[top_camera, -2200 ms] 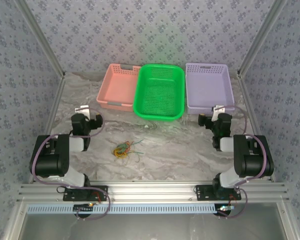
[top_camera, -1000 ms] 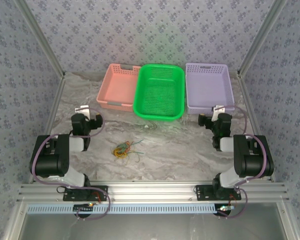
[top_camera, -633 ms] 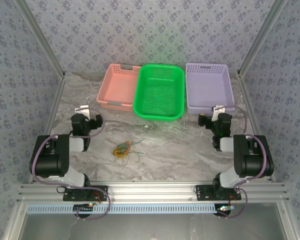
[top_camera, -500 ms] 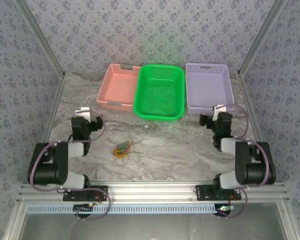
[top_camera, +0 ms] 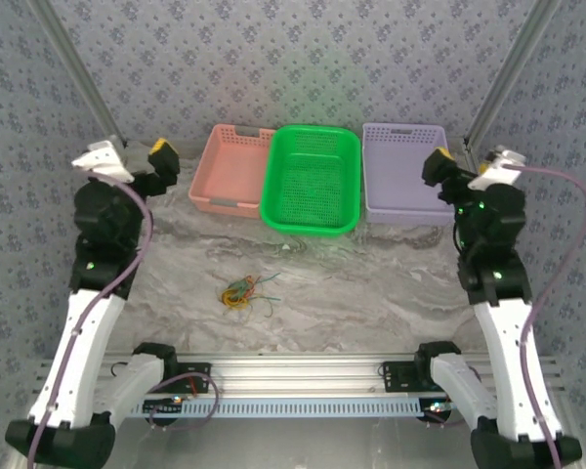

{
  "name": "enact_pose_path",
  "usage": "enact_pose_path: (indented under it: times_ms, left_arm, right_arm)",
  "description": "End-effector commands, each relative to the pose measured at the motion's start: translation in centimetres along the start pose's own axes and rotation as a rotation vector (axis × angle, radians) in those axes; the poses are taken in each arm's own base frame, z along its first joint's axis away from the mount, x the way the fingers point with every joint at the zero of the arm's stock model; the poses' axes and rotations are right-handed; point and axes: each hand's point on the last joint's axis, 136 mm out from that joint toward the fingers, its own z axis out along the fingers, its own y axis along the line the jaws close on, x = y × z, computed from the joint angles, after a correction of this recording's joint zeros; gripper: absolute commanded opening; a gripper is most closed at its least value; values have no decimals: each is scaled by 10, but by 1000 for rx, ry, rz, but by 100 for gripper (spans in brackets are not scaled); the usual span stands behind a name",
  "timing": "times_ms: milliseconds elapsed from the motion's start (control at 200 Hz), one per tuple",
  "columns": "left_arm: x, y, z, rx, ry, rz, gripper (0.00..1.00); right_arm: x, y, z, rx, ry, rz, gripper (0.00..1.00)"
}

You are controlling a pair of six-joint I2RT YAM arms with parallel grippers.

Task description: Untangle the cables

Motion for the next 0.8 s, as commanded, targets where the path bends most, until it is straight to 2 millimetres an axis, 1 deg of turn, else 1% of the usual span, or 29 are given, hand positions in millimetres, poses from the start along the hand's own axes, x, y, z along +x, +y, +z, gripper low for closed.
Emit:
enact_pose_path:
  times_ms: [0,30,60,80,100,135,150,165,170,180,225,275,295,330,390,460,530,630,685,745,779,794]
  left_arm:
    - [118,21,-4,-54,500,-200,99]
    - [135,21,-7,-72,596,-206,98]
    - [155,22,-13,-103,695,-197,91]
    - [166,24,-17,-128,745,-185,87]
    - [182,28,-27,-171,820,-168,83]
    - [205,35,-41,-232,907,-137,81]
    - [214,36,-46,-248,939,-120,80]
    - [223,37,-52,-257,968,-105,79]
    - [226,37,-54,-259,976,-99,79]
    - [231,36,-57,-259,992,-90,77]
    - [255,35,-72,-260,1054,-52,72]
    - [277,33,-88,-264,1100,-14,68]
    - [286,32,-94,-260,1115,-2,66]
    - [299,30,-102,-252,1137,18,65]
    - [317,29,-113,-243,1167,56,64]
    - [334,25,-121,-209,1197,102,65]
    - [348,20,-127,-172,1230,152,67]
    - [358,16,-130,-170,1250,237,70]
    - [365,17,-130,-177,1256,260,70]
    - [376,15,-128,-174,1269,258,71]
    - [382,19,-129,-191,1286,269,70]
    - [384,16,-125,-186,1273,264,70]
  right_arm:
    - [108,-20,-17,59,459,212,95]
    - [120,-11,-23,16,521,221,90]
    - [133,-1,-30,-18,570,221,84]
    - [143,2,-35,-26,596,213,82]
    - [151,7,-41,-41,616,196,80]
    - [169,18,-51,-75,653,158,75]
    - [179,26,-58,-107,675,134,73]
    - [182,28,-60,-112,678,129,72]
    - [190,33,-64,-133,696,116,71]
    - [191,35,-66,-142,699,113,71]
    - [218,49,-80,-194,752,80,68]
    - [245,65,-94,-252,806,51,66]
    - [254,75,-100,-290,817,39,65]
    - [273,88,-110,-331,852,13,63]
    - [305,106,-126,-383,918,-28,62]
    - [337,124,-140,-414,988,-77,62]
    - [357,136,-148,-419,1029,-118,63]
    - [377,159,-153,-432,1065,-124,65]
    - [384,170,-153,-443,1063,-109,66]
    - [395,177,-150,-434,1069,-86,67]
    - [400,181,-149,-434,1074,-72,66]
    - [403,183,-149,-434,1076,-69,66]
